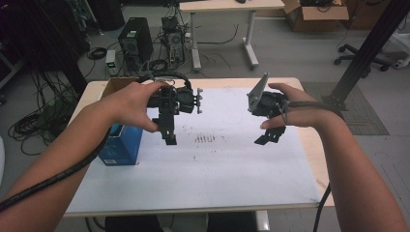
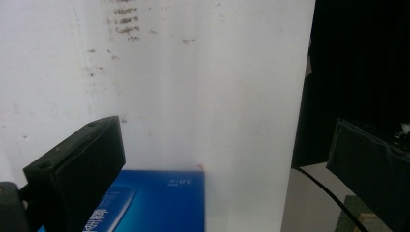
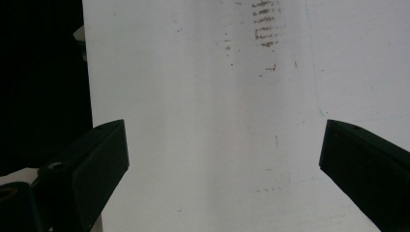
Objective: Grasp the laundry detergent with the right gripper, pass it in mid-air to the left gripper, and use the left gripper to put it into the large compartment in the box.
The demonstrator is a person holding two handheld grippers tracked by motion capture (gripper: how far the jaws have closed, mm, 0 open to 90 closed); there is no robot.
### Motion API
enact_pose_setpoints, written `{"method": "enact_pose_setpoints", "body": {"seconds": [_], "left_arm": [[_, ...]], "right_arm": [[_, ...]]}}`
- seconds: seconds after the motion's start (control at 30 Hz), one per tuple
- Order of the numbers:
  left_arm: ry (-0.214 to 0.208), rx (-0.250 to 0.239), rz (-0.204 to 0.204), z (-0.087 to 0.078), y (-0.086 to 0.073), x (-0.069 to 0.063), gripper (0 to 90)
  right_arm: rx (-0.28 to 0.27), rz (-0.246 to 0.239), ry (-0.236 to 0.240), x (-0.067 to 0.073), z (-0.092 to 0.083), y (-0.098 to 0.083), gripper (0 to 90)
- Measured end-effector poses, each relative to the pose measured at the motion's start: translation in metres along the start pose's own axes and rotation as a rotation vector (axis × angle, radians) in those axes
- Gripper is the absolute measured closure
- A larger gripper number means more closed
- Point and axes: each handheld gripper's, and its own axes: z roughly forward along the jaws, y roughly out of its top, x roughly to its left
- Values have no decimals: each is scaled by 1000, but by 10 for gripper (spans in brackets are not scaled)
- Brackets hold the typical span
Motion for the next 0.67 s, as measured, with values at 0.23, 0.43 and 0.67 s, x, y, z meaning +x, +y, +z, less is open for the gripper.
{"method": "enact_pose_setpoints", "body": {"seconds": [0.23,0.43,0.67], "left_arm": [[-4,3,3,1,0,-1,1],[-2,-2,3,0,0,-1,2],[-38,-56,-20,13,-1,1,1]], "right_arm": [[6,1,4,2,0,1,37],[9,4,6,2,1,1,36],[2,3,12,4,5,0,33]]}}
